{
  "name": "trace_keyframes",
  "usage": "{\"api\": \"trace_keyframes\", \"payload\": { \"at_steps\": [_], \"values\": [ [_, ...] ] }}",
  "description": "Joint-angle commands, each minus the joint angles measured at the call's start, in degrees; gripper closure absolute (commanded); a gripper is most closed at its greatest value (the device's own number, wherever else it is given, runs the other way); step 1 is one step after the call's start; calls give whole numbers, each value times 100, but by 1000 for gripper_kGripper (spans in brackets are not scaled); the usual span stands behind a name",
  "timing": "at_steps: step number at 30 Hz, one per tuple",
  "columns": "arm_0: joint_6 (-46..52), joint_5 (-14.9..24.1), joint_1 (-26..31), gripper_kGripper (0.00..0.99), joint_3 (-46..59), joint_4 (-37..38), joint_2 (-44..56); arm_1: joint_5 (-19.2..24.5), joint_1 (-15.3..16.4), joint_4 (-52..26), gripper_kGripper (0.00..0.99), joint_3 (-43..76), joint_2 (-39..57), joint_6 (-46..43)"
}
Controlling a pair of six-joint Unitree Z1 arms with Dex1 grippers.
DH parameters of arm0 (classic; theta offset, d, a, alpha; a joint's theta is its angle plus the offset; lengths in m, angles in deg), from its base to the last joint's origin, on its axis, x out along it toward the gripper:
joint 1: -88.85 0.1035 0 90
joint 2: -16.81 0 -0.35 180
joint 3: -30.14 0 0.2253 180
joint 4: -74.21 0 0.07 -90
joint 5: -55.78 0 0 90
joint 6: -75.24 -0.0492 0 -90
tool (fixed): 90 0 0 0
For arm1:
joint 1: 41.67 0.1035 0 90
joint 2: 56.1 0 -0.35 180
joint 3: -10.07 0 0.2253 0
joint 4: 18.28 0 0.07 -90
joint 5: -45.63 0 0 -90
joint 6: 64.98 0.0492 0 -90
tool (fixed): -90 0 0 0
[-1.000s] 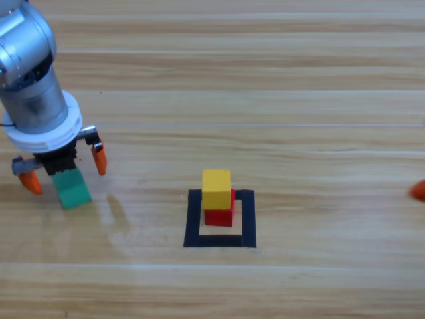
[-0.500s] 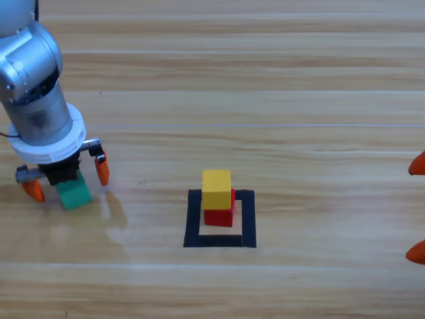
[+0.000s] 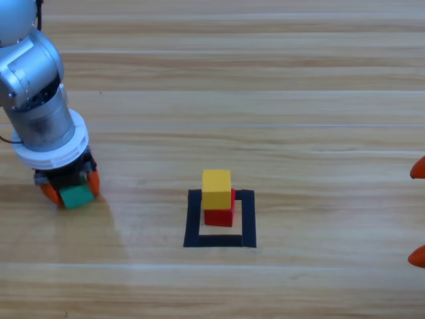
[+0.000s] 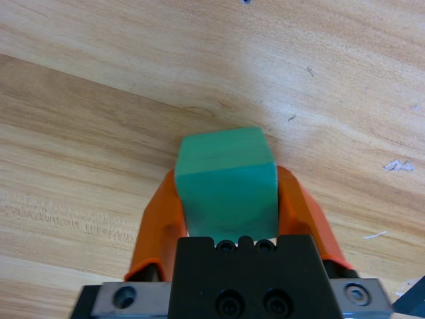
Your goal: Stack the blocks in the rectangular block: red at the bottom, yellow in the middle, green on top
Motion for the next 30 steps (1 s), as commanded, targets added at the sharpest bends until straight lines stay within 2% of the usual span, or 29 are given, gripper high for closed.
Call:
{"api": "trace_keyframes", "payload": {
  "at_steps": [1, 5, 10, 13, 17, 30],
  "values": [
    [-221, -59, -72, 752, 51, -20, -146, -61, -140, 220, 2, -131, -312, -47],
    [-669, -6, -204, 926, -942, -899, -225, -61, -140, 291, 2, -158, -330, -47],
    [-1267, 38, -784, 956, -2919, -2419, -656, -61, -140, 317, 5, -166, -330, -29],
    [-1469, 3, -951, 982, -3693, -2990, -753, -52, -140, 317, 7, -175, -330, -20],
    [-1548, -76, -1110, 982, -4247, -3342, -744, -52, -140, 317, 7, -166, -330, -3],
    [-845, -208, -1742, 982, -4581, -3746, -902, -43, -140, 335, 7, -166, -321, -3]
  ]
}}
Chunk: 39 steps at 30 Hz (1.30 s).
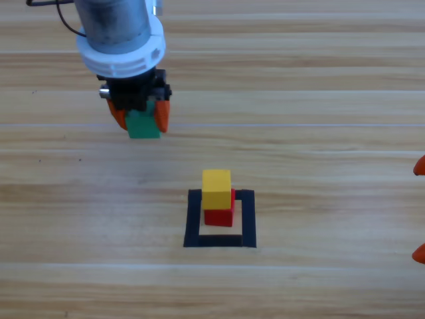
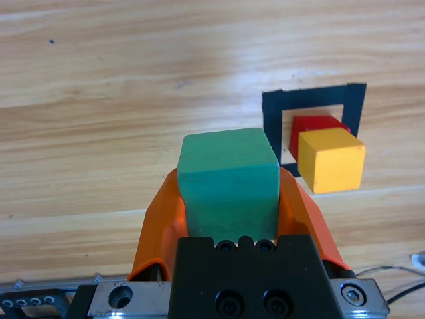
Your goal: Stack the blocks in the rectangular block: red at the bottom, yellow in the middle, green on top
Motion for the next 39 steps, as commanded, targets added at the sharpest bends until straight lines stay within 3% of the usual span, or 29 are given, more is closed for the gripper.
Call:
{"api": "trace_keyframes", "payload": {
  "at_steps": [1, 14, 39],
  "values": [
    [176, -155, -483, 982, -222, -109, -415, -43, -140, 104, 7, 39, -301, -15],
    [792, 47, -1186, 982, -881, -268, -1004, -43, -140, 113, 7, 30, -371, -33],
    [853, 161, -1230, 982, -1013, -250, -1417, -43, -140, 122, 7, 12, -459, -41]
  ]
}}
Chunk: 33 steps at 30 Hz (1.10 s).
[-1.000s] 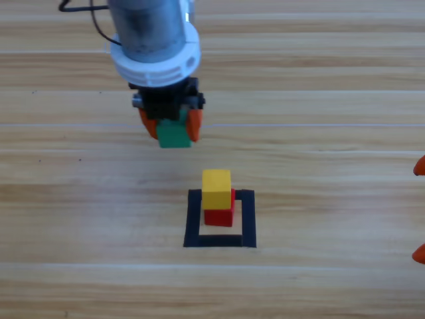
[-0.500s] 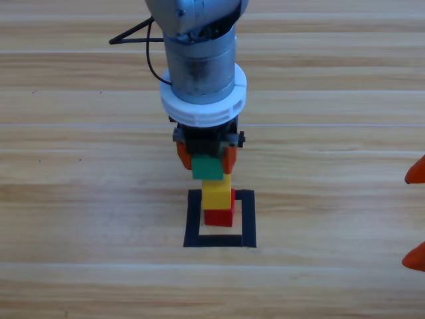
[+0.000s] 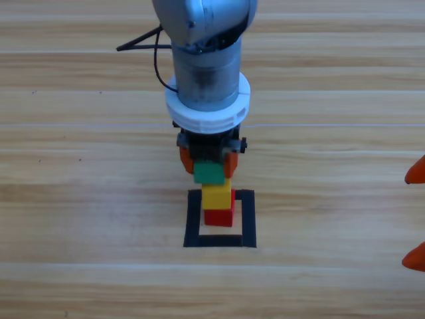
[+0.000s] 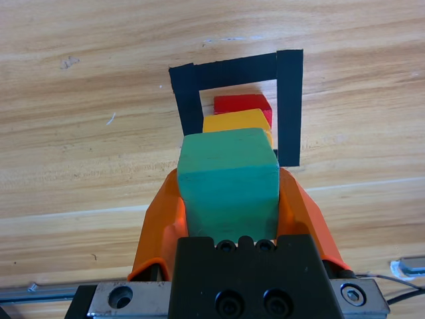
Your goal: Stack the blocks in the rectangular block: red at the bottom, yellow in the middle, green on top
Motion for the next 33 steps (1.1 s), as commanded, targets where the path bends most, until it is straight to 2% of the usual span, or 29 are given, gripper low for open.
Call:
{"api": "trace_keyframes", "payload": {
  "at_steps": [1, 33],
  "values": [
    [52, 80, -122, 982, -65, -8, -361, -43, -140, 110, 7, 13, -233, -40],
    [254, 124, -254, 981, -135, -16, -370, -34, -140, 110, 7, 4, -303, -58]
  ]
}}
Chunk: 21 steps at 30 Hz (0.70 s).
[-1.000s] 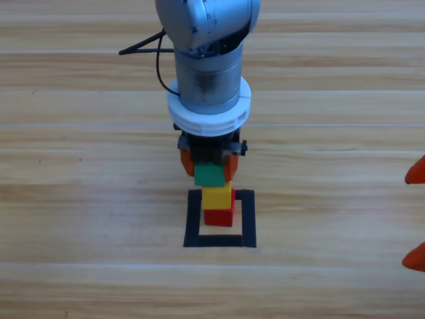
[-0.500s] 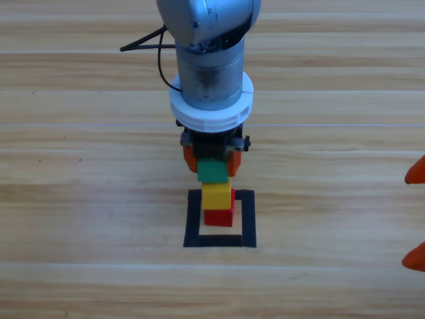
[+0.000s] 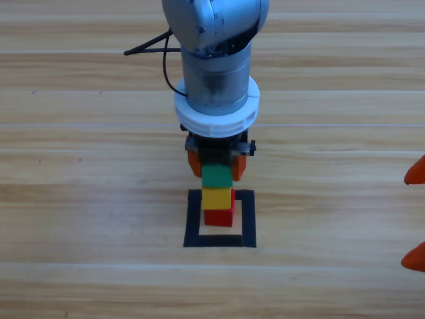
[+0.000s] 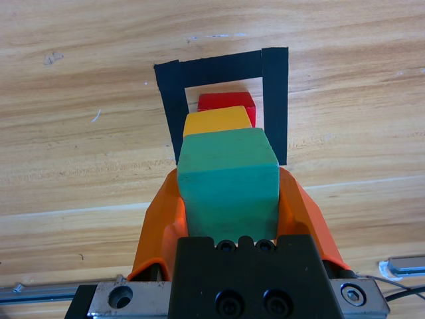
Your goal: Stack the blocks in the rectangular block: red at the bottom, yellow in the middle, green on top
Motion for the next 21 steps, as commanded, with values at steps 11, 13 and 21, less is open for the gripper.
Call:
{"api": "trace_keyframes", "payload": {
  "at_steps": [11, 13, 21],
  "values": [
    [81, 145, -123, 981, 29, -16, -339, -43, -139, 110, 7, 5, -310, -56],
    [81, 145, -123, 981, 29, -8, -357, -43, -139, 127, 7, -4, -310, -56],
    [90, 145, -123, 981, 29, -8, -410, -43, -139, 127, 7, -4, -319, -65]
  ]
}}
